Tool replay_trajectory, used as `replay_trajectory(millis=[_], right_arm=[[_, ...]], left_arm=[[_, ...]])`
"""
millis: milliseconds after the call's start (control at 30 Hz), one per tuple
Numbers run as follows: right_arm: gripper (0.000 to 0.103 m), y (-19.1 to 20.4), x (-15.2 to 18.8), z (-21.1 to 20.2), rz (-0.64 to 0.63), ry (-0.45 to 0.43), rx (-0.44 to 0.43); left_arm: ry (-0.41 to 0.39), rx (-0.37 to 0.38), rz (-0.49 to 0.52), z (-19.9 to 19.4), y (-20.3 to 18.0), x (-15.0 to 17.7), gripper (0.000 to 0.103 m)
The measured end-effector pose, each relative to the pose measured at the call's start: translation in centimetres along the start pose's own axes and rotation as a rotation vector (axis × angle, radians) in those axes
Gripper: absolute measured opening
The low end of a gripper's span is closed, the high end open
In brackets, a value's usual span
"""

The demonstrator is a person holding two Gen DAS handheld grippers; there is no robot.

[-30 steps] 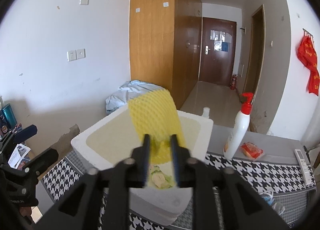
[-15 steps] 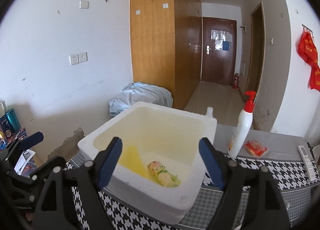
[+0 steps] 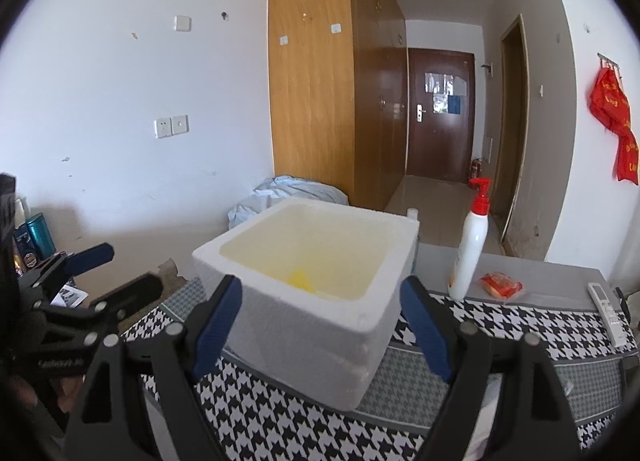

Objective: Organize soft objects
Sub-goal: 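Move both tools back from the box toward the white cloth and grey sock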

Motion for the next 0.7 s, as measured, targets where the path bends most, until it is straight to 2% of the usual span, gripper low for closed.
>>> replay_trajectory(millis=[367, 700], right_arm=[[0.089, -1.2, 1.8, -1.7, 0.021, -0.010, -0.015], [0.089, -2.7, 3.4, -3.0, 0.015, -0.020, 0.017]], left_arm=[[-0.030, 0.007, 0.005, -1.7, -1.8, 0.6, 0.102], [-0.063, 0.015, 0.023, -2.3, -3.1, 1.5, 0.102]])
Point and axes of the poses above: each gripper's, at about its wrist camera, not at the fingertips, and z roughly the way its jaws point, y to its left, x to its underside, the point moved 9 cm from there along z, roughly the way its jaws point, and after that the axes turned 4 degrees about x, right-handed, at the moved point
